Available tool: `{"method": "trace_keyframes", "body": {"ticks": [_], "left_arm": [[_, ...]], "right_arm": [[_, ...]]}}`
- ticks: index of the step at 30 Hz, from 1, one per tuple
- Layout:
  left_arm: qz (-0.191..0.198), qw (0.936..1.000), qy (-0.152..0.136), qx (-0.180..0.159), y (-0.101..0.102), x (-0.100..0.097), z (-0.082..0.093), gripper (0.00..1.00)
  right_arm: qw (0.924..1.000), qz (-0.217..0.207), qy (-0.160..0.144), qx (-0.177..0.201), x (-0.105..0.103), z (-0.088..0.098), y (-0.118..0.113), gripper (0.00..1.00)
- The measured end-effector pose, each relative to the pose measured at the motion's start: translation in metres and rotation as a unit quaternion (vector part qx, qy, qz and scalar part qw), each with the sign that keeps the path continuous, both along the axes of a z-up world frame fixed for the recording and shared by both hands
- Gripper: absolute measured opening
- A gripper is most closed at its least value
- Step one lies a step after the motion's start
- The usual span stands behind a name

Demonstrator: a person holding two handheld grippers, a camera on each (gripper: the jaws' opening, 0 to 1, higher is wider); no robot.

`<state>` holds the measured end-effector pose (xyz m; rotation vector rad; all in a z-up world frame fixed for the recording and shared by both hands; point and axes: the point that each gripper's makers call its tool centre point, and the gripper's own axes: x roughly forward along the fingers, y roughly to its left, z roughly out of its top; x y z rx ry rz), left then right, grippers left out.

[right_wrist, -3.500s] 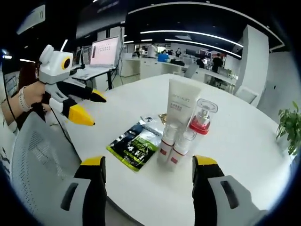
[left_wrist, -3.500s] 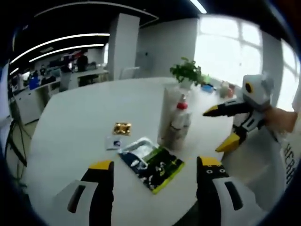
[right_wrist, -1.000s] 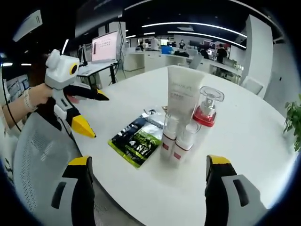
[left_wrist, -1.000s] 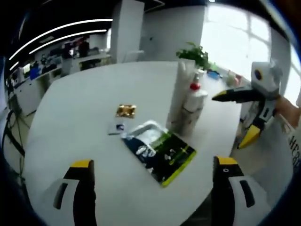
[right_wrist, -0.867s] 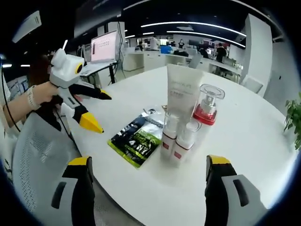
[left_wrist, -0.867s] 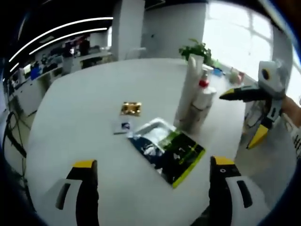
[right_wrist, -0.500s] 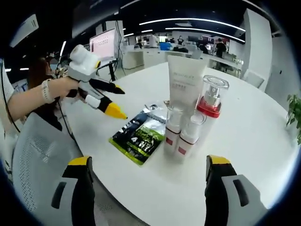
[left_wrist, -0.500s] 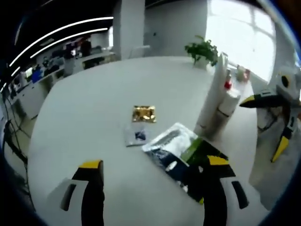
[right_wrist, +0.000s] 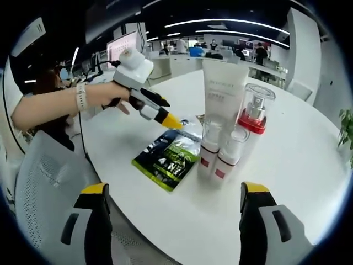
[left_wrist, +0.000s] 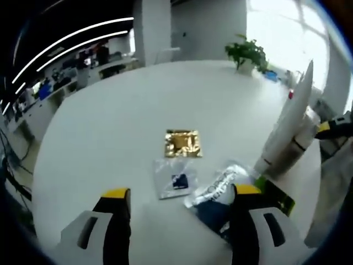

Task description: Arrange the skincare products in the storage area until every visible bottle or jar stands upright without overlapping.

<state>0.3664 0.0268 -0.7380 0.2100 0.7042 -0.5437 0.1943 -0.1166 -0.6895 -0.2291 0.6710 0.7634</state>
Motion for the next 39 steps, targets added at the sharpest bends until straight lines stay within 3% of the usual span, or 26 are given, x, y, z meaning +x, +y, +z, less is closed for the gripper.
{"method": "trace_keyframes", "body": {"ticks": [7,9,17,23,39], "left_arm": [[-0.011,0.9992,0.032,0.019,-0.003,0.013,-0.012,0.53],[-0.02,0.9984,0.042,0.033,-0.003,0.007,-0.012,0.54],[-0.036,0.995,0.071,0.06,-0.007,0.019,-0.02,0.54],[-0.041,0.9931,0.079,0.075,-0.016,0.018,-0.023,0.54],[-0.024,0.9862,0.131,0.098,-0.015,0.029,-0.028,0.48]], "right_arm": [[0.9999,0.005,0.01,0.001,-0.004,-0.006,0.003,0.97],[0.9999,0.008,0.012,0.001,-0.006,-0.008,0.006,0.97],[0.9997,0.016,0.017,0.002,-0.009,-0.011,0.01,0.96],[0.9996,0.015,0.022,0.002,-0.01,-0.013,0.009,0.96],[0.9992,0.019,0.034,0.003,-0.016,-0.021,0.01,0.94]]}}
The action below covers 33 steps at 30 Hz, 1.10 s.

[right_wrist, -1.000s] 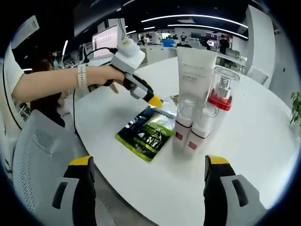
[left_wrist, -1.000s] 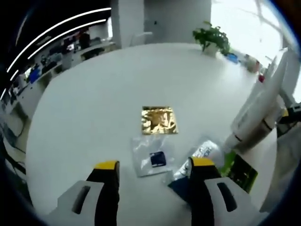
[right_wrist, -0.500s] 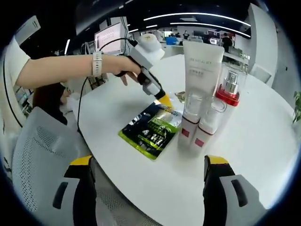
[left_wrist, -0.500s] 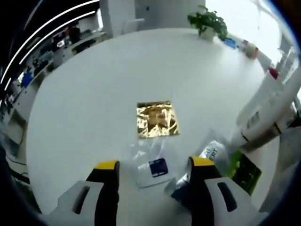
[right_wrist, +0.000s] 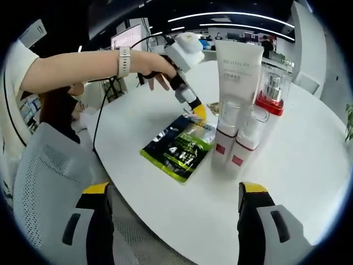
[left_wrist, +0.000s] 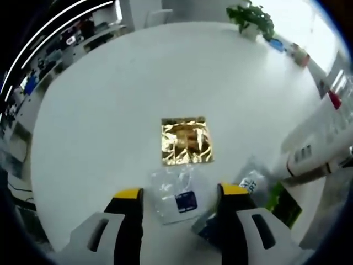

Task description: Arrange the skincare products in the storage area until every visible bottle or jar stands upright without overlapping.

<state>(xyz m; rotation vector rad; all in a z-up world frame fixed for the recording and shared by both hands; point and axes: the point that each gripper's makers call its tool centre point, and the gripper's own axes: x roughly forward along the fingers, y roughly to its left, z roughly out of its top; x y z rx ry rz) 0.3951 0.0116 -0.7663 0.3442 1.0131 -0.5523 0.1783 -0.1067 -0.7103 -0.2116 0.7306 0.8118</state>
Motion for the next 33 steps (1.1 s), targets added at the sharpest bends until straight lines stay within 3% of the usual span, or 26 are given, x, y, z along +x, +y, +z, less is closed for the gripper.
{"method": "trace_keyframes", "body": {"ticks": [11,23,33], "left_arm": [[0.0,0.9999,0.01,0.009,-0.001,0.0,0.0,0.35],[-0.014,0.9998,0.007,0.01,0.002,-0.003,0.002,0.35],[-0.015,0.9998,0.003,0.01,0.026,-0.002,0.007,0.35]], "right_arm": [[1.0,0.005,0.005,-0.001,-0.003,-0.003,0.001,0.94],[1.0,0.003,0.003,0.0,-0.003,-0.001,0.0,0.93],[0.9999,0.01,0.008,-0.002,-0.007,-0.003,0.003,0.92]]}}
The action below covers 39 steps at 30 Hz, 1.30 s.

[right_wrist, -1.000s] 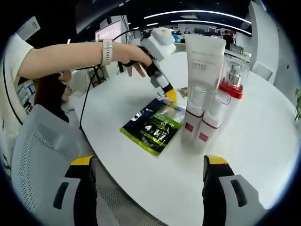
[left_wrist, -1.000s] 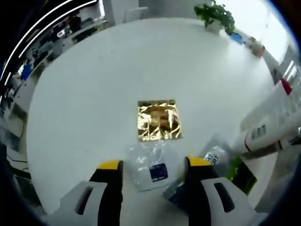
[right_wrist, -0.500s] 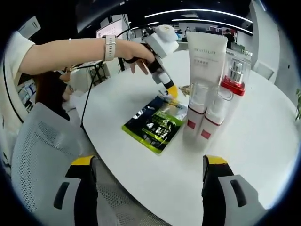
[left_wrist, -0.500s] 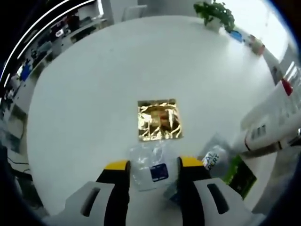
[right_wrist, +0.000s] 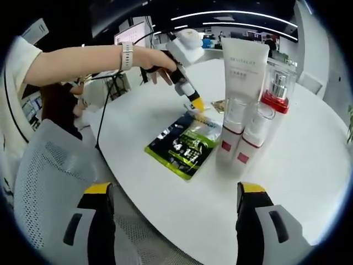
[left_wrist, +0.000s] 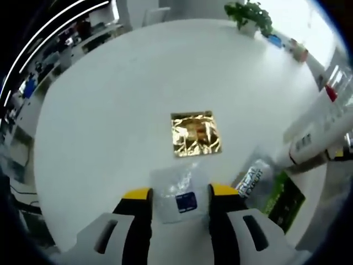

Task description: Arrange the skincare products in the storage area until every visible bottle or jar stands upright without overlapping.

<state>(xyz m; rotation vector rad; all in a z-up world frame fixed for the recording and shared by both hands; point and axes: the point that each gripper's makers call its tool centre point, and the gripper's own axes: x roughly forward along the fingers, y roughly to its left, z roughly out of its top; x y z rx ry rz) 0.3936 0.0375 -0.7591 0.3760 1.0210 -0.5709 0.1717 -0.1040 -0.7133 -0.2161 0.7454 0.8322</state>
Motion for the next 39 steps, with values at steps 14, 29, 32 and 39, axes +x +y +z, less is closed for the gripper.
{"method": "trace_keyframes", "body": {"ticks": [14,29,32,39], "left_arm": [[-0.014,0.9995,0.011,0.024,0.028,-0.024,-0.003,0.35],[-0.08,0.9957,0.037,0.028,0.031,-0.06,-0.002,0.35],[-0.11,0.9923,0.045,0.035,0.028,-0.069,-0.003,0.35],[-0.163,0.9844,0.043,0.051,0.031,-0.088,-0.003,0.35]], "right_arm": [[1.0,0.003,0.001,0.0,-0.002,0.001,0.002,0.92],[0.9999,0.013,0.005,-0.002,-0.005,0.0,0.006,0.92],[0.9999,0.014,0.005,-0.002,-0.005,0.0,0.007,0.92],[0.9999,0.016,0.005,-0.003,-0.006,0.0,0.007,0.92]]}}
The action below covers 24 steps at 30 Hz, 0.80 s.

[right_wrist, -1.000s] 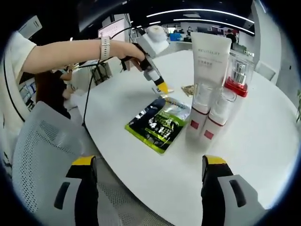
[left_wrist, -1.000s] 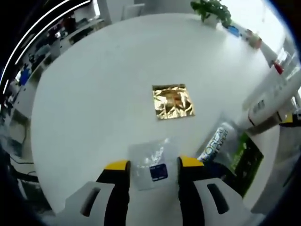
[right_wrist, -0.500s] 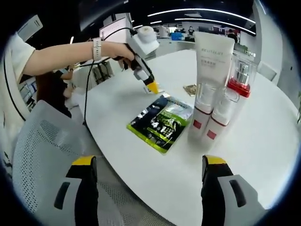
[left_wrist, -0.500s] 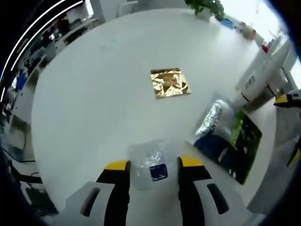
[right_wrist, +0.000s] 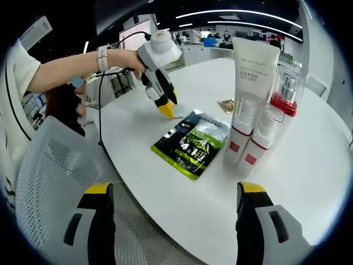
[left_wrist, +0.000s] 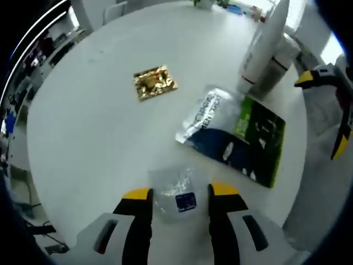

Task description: Arrange the skincare products in the storage area until every visible bottle or jar stands upright without overlapping.

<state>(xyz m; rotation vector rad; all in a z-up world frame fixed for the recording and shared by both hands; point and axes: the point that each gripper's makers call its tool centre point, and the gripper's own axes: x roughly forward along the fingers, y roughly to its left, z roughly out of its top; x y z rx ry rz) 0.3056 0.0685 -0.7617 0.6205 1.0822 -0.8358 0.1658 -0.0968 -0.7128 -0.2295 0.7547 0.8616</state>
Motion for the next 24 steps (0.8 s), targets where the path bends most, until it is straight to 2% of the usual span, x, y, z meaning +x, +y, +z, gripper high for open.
{"method": "trace_keyframes", "body": {"ticks": [3,7,9,11,16,19,24], "left_arm": [[-0.014,0.9999,-0.004,0.003,-0.004,-0.011,0.003,0.35],[-0.053,0.9985,-0.006,0.012,-0.005,-0.022,0.002,0.35],[-0.069,0.9971,-0.002,0.03,-0.002,-0.028,0.001,0.35],[-0.092,0.9945,-0.011,0.047,0.002,-0.029,0.0,0.35],[-0.111,0.9927,-0.005,0.047,-0.003,-0.041,0.0,0.35],[-0.149,0.9872,-0.014,0.054,-0.008,-0.047,0.001,0.35],[-0.176,0.9831,-0.006,0.05,-0.016,-0.058,0.002,0.35]], "right_arm": [[1.0,0.001,0.001,-0.002,-0.001,-0.001,0.0,0.92],[1.0,0.0,0.0,0.0,-0.001,-0.001,0.001,0.92],[1.0,0.001,0.0,0.0,-0.001,-0.001,0.001,0.92],[1.0,0.0,-0.001,0.0,-0.001,0.0,0.001,0.92],[1.0,-0.002,-0.001,0.0,-0.001,-0.001,0.0,0.92],[1.0,-0.003,-0.001,0.001,-0.002,-0.001,0.0,0.92],[1.0,-0.005,-0.001,0.001,-0.003,-0.001,-0.002,0.92]]}}
